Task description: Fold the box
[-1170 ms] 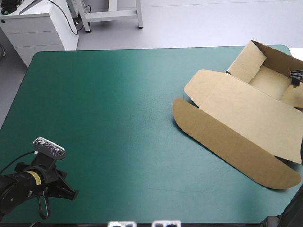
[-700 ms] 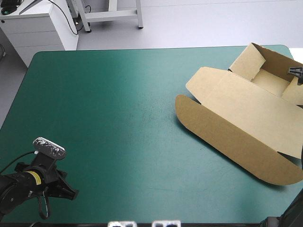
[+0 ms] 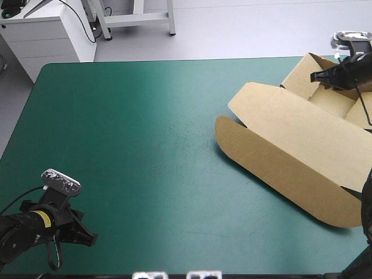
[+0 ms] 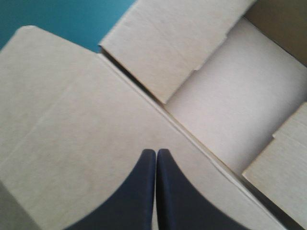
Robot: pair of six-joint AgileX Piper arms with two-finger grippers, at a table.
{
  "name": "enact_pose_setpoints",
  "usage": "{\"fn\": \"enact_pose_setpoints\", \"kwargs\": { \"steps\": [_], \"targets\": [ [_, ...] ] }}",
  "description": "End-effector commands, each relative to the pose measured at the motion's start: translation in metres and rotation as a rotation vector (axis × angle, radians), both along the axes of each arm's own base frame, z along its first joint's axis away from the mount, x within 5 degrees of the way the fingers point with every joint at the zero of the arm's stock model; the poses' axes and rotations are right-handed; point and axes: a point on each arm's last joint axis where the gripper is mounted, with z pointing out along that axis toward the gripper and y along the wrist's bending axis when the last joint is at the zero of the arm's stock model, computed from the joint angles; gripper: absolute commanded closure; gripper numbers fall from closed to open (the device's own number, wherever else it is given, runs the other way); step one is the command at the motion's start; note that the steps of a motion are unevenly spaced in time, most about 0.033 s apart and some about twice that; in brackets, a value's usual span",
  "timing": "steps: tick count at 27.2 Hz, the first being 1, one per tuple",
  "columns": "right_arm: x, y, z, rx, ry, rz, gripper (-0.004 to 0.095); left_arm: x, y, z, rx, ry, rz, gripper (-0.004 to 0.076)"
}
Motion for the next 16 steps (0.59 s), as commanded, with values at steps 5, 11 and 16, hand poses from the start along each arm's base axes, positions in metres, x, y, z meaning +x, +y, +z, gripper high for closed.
{"fn": "enact_pose_setpoints", "kwargs": {
  "steps": [5,11,16],
  "targets": [
    [-0.065,0.07,0.052,-0.025,-0.178,0.169,0.0916,0.008,-0.009,0.014,-0.125,-0.125,-0.001,0.0732],
    [-0.125,0.093,0.037,-0.017,-0.263,0.214,0.0915,0.01,-0.01,0.016,-0.138,-0.157,0.0,0.0732],
    [-0.195,0.092,0.01,-0.038,-0.348,0.226,0.0917,0.011,-0.01,0.017,-0.146,-0.181,-0.002,0.0732]
  ]
}}
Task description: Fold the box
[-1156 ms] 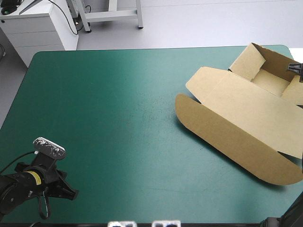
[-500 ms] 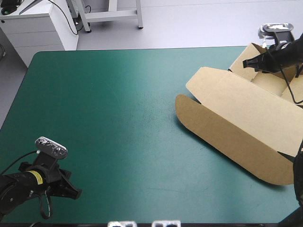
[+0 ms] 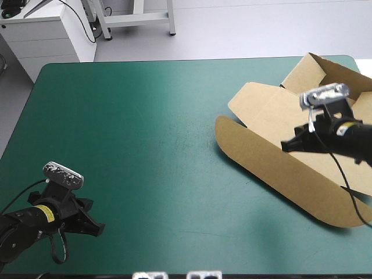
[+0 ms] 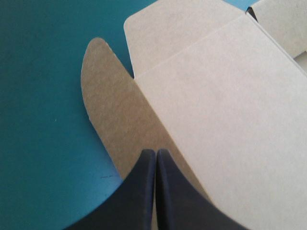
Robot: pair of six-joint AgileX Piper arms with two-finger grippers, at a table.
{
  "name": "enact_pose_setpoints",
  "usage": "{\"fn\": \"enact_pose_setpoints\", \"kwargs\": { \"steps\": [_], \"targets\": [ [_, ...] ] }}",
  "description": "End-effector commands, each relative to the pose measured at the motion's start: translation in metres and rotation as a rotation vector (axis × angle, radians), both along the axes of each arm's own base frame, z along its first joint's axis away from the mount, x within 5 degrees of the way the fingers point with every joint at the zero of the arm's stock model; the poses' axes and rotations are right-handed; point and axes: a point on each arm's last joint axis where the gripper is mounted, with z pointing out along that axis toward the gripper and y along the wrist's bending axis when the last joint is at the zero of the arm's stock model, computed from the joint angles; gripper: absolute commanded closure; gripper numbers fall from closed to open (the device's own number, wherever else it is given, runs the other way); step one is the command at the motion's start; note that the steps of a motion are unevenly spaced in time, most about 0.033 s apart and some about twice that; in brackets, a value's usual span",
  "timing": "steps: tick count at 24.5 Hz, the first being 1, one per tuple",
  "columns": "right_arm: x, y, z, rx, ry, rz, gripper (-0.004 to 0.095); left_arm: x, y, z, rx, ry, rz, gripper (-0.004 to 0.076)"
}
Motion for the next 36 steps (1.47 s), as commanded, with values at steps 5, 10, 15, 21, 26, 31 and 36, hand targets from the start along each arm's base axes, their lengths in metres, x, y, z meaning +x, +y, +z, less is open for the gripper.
{"fn": "enact_pose_setpoints", "kwargs": {
  "steps": [5,10,15,21,26,31,36],
  "targets": [
    [-0.089,-0.004,-0.017,0.006,-0.244,-0.012,0.0919,0.004,-0.004,0.012,-0.047,-0.097,-0.028,0.0732],
    [-0.134,-0.005,-0.048,0.023,-0.259,-0.011,0.0922,0.001,-0.009,0.012,-0.082,-0.093,-0.091,0.0732],
    [-0.15,-0.006,-0.086,0.026,-0.207,-0.011,0.0922,-0.011,-0.008,-0.007,-0.137,-0.09,-0.093,0.0732],
    [-0.164,-0.006,-0.107,0.025,-0.219,-0.009,0.0922,-0.032,-0.002,-0.022,-0.182,-0.125,-0.097,0.0732],
    [-0.169,-0.006,-0.119,0.023,-0.195,-0.004,0.0922,-0.038,0.0,-0.033,-0.182,-0.127,-0.095,0.0732],
    [-0.168,-0.006,-0.128,0.022,-0.152,0.001,0.0922,-0.038,0.0,-0.045,-0.17,-0.093,-0.093,0.0732],
    [-0.168,-0.006,-0.128,0.022,-0.152,0.001,0.0922,-0.038,0.0,-0.044,-0.172,-0.094,-0.093,0.0732]
  ]
}}
